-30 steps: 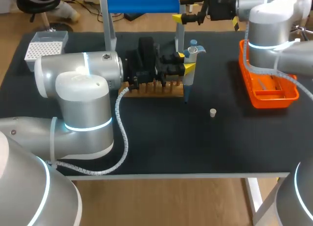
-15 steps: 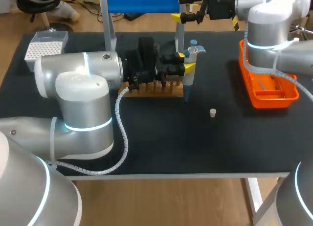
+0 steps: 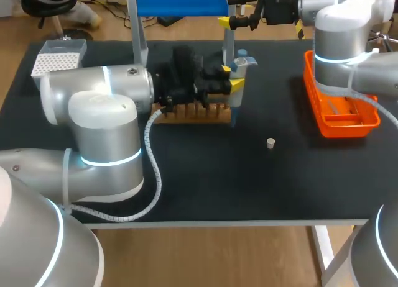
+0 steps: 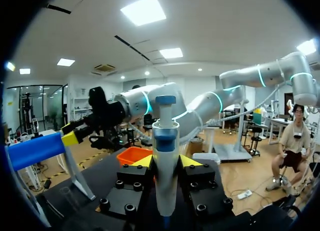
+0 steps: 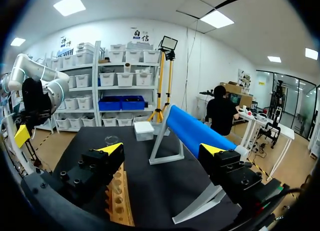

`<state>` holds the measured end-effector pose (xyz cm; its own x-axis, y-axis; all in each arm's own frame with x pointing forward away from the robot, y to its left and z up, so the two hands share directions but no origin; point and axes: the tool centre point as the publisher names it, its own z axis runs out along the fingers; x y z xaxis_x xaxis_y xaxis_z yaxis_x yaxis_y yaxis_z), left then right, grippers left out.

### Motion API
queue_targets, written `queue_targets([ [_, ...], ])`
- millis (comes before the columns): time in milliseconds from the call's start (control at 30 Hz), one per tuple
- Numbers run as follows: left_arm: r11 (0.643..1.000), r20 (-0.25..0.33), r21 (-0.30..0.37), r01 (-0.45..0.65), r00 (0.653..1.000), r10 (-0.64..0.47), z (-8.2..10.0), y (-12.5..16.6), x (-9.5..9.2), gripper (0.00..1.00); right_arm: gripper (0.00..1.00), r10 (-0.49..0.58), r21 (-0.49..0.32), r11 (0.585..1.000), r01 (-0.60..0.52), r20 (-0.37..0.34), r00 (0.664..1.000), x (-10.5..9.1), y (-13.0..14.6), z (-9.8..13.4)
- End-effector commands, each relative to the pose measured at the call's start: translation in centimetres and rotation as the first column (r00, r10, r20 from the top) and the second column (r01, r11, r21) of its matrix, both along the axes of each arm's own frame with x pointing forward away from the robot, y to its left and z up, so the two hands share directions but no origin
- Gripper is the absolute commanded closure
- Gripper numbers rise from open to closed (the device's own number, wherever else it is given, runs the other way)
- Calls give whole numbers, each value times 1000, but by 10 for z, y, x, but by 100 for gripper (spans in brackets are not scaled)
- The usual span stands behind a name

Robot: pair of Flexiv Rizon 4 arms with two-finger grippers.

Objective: Invert the test tube, pick up the pipette, mount the tip to pipette, aspirate from beaker and dispense into the tube, eject the tip, return the pipette, and cap with the stopper.

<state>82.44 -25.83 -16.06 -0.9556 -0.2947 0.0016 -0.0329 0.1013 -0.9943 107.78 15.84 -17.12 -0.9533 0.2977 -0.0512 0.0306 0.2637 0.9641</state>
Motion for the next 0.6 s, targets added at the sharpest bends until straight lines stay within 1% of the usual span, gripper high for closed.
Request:
queue_targets([
  [33, 999, -8, 8, -39, 999, 39, 6, 32, -6, 100, 0, 4, -2, 1000, -4, -2, 1000, 1, -1, 1],
  [67, 998, -13, 17, -63, 998, 63, 6, 43, -4, 100, 0, 4, -2, 1000, -4, -2, 1000, 1, -1, 1],
  [233, 992, -25, 53, -117, 993, 118, 8, 78, 7, 100, 0, 4, -2, 1000, -4, -2, 1000, 1, -1, 1],
  [467, 975, -31, 82, -205, 978, 208, 13, 127, 35, 100, 0, 4, -2, 1000, -4, -2, 1000, 1, -1, 1],
  [600, 963, -33, 117, -242, 968, 248, 17, 149, 53, 100, 0, 4, -2, 1000, -4, -2, 1000, 1, -1, 1],
])
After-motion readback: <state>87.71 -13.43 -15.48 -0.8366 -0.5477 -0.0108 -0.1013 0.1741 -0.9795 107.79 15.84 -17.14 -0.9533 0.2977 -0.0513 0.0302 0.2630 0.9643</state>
